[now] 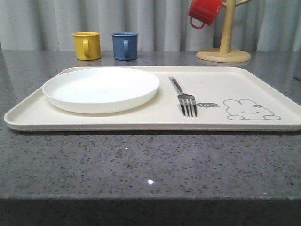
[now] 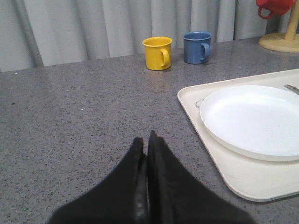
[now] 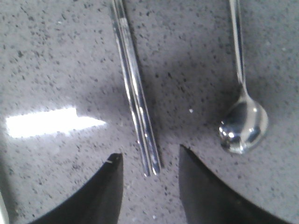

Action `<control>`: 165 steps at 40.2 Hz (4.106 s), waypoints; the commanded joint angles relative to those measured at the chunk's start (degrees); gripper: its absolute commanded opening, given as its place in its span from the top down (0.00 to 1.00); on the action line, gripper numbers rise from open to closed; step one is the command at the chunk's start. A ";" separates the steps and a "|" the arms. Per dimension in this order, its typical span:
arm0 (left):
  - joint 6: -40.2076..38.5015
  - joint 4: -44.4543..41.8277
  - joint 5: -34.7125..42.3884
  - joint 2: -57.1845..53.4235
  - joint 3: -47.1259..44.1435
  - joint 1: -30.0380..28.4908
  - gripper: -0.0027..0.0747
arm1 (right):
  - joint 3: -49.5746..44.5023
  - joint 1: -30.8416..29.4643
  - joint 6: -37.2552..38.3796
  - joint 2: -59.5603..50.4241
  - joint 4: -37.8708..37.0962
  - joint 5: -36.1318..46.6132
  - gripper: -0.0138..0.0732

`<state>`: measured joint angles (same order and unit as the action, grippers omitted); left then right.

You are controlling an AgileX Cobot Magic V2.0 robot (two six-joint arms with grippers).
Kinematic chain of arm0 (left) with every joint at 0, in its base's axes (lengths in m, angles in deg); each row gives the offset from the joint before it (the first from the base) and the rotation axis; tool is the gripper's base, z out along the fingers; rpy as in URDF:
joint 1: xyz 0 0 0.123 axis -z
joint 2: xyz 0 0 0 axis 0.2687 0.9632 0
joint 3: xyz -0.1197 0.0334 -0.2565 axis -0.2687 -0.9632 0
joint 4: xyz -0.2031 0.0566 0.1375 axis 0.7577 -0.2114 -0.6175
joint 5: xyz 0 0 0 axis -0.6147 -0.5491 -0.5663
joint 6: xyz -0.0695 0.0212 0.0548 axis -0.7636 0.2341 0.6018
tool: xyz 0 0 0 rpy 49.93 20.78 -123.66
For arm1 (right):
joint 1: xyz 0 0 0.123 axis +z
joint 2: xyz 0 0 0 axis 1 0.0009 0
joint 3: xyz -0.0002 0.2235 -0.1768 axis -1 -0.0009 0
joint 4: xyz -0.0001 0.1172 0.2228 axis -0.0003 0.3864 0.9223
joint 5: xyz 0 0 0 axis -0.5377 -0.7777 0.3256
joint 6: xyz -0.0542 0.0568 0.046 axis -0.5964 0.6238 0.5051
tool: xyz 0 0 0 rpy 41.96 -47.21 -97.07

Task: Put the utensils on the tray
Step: 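Grasp the steel chopsticks with the right gripper, then place the chopsticks on the tray beside the fork and release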

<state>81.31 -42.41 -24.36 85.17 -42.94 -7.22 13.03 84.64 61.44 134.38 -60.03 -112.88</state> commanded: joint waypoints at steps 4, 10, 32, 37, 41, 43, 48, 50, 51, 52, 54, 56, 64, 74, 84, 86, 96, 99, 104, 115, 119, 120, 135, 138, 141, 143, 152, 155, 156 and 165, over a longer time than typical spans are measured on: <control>-0.38 0.56 4.69 0.53 1.55 -0.05 0.99 | 1.06 -0.48 -1.30 0.96 -0.10 2.74 0.47; -0.38 0.56 4.69 0.53 1.55 -0.05 0.99 | 1.06 -0.48 -1.30 4.02 0.02 2.96 0.47; -0.38 0.56 4.69 0.53 1.55 -0.05 0.99 | 0.94 -0.48 -1.32 6.58 0.55 3.00 0.59; -0.38 0.56 4.69 0.53 1.55 -0.05 0.99 | 0.94 -0.48 -1.32 6.58 0.55 2.76 0.73; -0.38 0.56 4.69 0.53 1.55 -0.05 0.99 | 0.94 -0.48 -1.32 6.52 0.55 2.58 0.79; -0.38 0.56 4.69 0.53 1.55 -0.05 0.99 | 0.94 -0.48 -1.32 6.30 0.55 2.46 0.79; -0.38 0.56 4.69 0.53 1.55 -0.05 0.99 | 1.27 -0.48 -1.22 4.23 0.55 2.36 0.79; -0.38 0.56 4.69 0.53 1.55 -0.05 0.99 | 1.96 -0.48 -0.90 2.97 1.10 1.64 0.79; -0.38 0.56 4.69 0.53 1.55 -0.05 0.99 | 2.37 -0.42 -0.72 2.29 1.50 0.90 0.79; -0.38 0.56 4.69 0.53 1.55 -0.05 0.99 | 2.90 -0.35 -0.67 1.70 1.95 0.23 0.79; -0.38 0.56 4.69 0.53 1.55 -0.05 0.99 | 4.36 0.17 -0.62 0.65 2.61 -1.75 0.79; -0.38 0.56 4.69 0.53 1.55 -0.05 0.99 | 6.25 0.95 -0.62 0.09 3.26 -4.03 0.79; -0.38 0.56 4.69 0.53 1.55 -0.05 0.99 | 12.87 7.65 3.17 -0.21 3.72 -8.65 0.79; -0.38 0.56 4.69 0.53 1.55 -0.05 0.99 | 14.07 19.20 10.14 1.61 5.11 -8.65 0.79; -0.38 0.56 4.69 0.53 1.55 -0.05 0.99 | 14.07 26.47 14.07 6.71 7.21 -7.53 0.79; -0.38 0.56 4.69 0.53 1.55 -0.05 0.99 | 14.07 27.13 14.44 7.58 7.50 -7.12 0.79; -0.38 0.56 4.69 0.53 1.55 -0.05 0.99 | 14.07 27.70 15.83 11.28 8.68 -6.55 0.79; -0.38 0.56 4.69 0.53 1.55 -0.05 0.99 | 14.07 27.70 15.83 12.08 9.06 -6.48 0.79; -0.38 0.56 4.69 0.53 1.55 -0.05 0.99 | 14.07 27.70 15.83 12.79 9.06 -6.59 0.79; -0.38 0.56 4.69 0.53 1.55 -0.05 0.99 | 14.07 27.70 15.83 13.79 9.06 -7.52 0.69; -0.38 0.56 4.69 0.53 1.55 -0.05 0.99 | 14.07 27.70 15.83 13.79 9.06 -7.54 0.59; -0.38 0.56 4.69 0.53 1.55 -0.05 0.99 | 14.07 27.70 15.83 13.79 9.06 -7.59 0.57; -0.38 0.56 4.69 0.53 1.55 -0.05 0.99 | 16.56 26.50 13.15 11.60 4.49 -8.65 0.46; -0.38 0.56 4.69 0.53 1.55 -0.05 0.99 | 16.86 24.58 10.83 9.92 2.61 -8.65 0.46; -0.38 0.56 4.69 0.53 1.55 -0.05 0.99 | 16.86 21.94 8.39 8.00 2.61 -8.70 0.46; -0.38 0.56 4.69 0.53 1.55 -0.05 0.99 | 16.86 19.67 6.74 6.66 2.61 -8.70 0.46; -0.38 0.56 4.69 0.53 1.55 -0.05 0.99 | 16.86 6.19 0.94 2.21 1.79 -8.70 0.46; -0.38 0.56 4.69 0.53 1.55 -0.05 0.99 | 16.75 1.79 -0.91 2.09 1.79 -8.70 0.46; -0.38 0.56 4.69 0.53 1.55 -0.05 0.99 | 16.75 0.57 -1.67 2.09 1.79 -8.70 0.46; -0.38 0.56 4.69 0.53 1.55 -0.05 0.99 | 16.75 -9.47 -5.78 3.56 1.79 -8.23 0.46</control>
<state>81.31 -42.41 -24.36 85.17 -42.94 -7.22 28.13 77.64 57.68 139.37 -57.43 -115.80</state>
